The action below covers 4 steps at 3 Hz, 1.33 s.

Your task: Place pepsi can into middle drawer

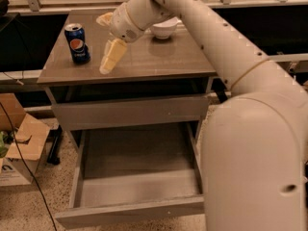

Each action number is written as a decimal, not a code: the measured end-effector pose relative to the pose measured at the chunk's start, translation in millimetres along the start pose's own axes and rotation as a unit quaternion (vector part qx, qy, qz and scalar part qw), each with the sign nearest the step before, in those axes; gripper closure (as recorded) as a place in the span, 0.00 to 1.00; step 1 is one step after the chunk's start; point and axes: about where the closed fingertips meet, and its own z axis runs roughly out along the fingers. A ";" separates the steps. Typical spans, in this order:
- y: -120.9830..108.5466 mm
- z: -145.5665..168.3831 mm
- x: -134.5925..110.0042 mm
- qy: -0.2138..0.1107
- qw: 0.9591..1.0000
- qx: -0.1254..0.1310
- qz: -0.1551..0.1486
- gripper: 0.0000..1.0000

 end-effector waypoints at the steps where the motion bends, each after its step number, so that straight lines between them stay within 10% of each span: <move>1: -19.5 28.0 5.7 -0.021 1.000 -0.019 -0.004 0.00; 4: -47.5 86.9 -7.2 -0.056 0.996 -0.057 -0.028 0.00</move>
Offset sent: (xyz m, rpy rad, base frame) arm 0.0831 0.0540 -0.0191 0.0527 0.0462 0.1247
